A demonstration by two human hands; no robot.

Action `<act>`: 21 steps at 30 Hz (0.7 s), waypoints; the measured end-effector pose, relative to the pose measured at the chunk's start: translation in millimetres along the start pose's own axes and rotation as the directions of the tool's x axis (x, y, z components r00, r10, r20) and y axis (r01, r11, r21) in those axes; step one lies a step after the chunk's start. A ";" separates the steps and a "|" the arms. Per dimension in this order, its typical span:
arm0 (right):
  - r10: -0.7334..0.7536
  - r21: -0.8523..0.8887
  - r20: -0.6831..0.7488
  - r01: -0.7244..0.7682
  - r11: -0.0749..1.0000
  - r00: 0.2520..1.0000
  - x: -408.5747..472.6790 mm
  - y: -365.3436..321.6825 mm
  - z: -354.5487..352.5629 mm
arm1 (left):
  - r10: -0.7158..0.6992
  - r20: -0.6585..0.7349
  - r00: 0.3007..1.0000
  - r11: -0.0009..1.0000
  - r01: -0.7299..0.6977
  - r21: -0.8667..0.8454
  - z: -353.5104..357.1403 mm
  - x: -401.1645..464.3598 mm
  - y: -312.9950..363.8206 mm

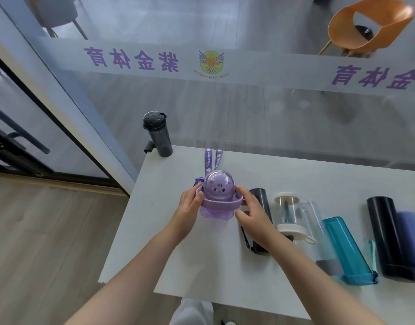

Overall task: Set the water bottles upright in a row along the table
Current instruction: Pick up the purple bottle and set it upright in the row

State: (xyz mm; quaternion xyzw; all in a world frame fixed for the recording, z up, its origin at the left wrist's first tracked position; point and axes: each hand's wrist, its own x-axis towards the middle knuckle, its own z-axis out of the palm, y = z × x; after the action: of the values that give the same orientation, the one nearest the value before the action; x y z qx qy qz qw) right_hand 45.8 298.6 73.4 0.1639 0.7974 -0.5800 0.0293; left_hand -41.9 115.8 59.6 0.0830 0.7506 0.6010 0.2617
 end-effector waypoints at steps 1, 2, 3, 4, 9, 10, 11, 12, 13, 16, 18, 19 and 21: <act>-0.011 0.018 0.013 0.011 1.000 1.000 -0.8 1.9 -1.1 | 0.005 0.012 1.000 1.000 -0.005 -0.004 -1.7 -0.5 -2.3; -0.021 0.040 0.023 0.020 0.999 1.000 -1.3 3.8 -1.4 | 0.010 0.015 1.000 1.000 -0.010 -0.001 -3.6 -1.8 -5.0; -0.029 0.053 0.023 0.027 0.998 0.999 -1.2 5.6 -0.7 | 0.025 0.015 1.000 1.000 -0.025 0.013 -5.4 -3.0 -7.4; -0.034 0.049 0.011 0.034 0.998 0.999 -0.5 7.1 0.6 | 0.048 0.020 0.999 0.998 -0.049 0.036 -7.3 -3.5 -9.6; -0.059 -0.051 -0.056 0.056 0.997 0.997 9.6 16.2 9.2 | 0.159 0.073 0.985 0.960 -0.171 0.220 -16.1 3.5 -22.0; -0.064 -0.068 -0.065 0.059 0.996 0.996 12.2 17.6 10.1 | 0.181 0.082 0.980 0.944 -0.196 0.264 -18.1 6.1 -25.0; -0.062 -0.077 -0.077 0.056 0.995 0.995 14.9 19.1 10.3 | 0.195 0.086 0.977 0.933 -0.212 0.292 -19.8 8.4 -27.1; -0.048 -0.074 -0.082 0.042 0.996 0.995 17.7 20.7 10.1 | 0.202 0.091 0.975 0.925 -0.221 0.308 -22.0 10.5 -29.2; -0.026 -0.064 -0.069 0.022 0.998 0.997 20.3 22.3 9.7 | 0.203 0.100 0.974 0.921 -0.225 0.318 -24.1 13.0 -31.6; 0.027 -0.013 0.035 -0.026 1.000 0.999 32.3 26.3 9.4 | 0.144 0.151 0.978 0.939 -0.183 0.291 -28.7 22.0 -36.9; 0.048 0.006 0.056 -0.048 0.999 0.997 43.3 26.4 10.0 | 0.090 0.177 0.980 0.964 -0.130 0.230 -31.0 30.6 -37.8; 0.049 0.001 0.054 -0.049 0.999 0.997 49.5 25.3 11.1 | 0.072 0.181 0.981 0.971 -0.111 0.211 -32.6 36.1 -37.0; 0.035 -0.032 0.036 -0.034 0.999 0.999 61.6 22.0 15.8 | 0.060 0.183 0.981 0.976 -0.096 0.195 -37.0 48.2 -33.6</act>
State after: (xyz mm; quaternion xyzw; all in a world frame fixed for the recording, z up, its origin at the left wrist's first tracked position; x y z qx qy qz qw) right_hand -8.2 303.9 33.5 0.1663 0.8028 -0.5698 0.0566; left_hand -94.7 96.3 18.9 0.1915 0.7781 0.5214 0.2933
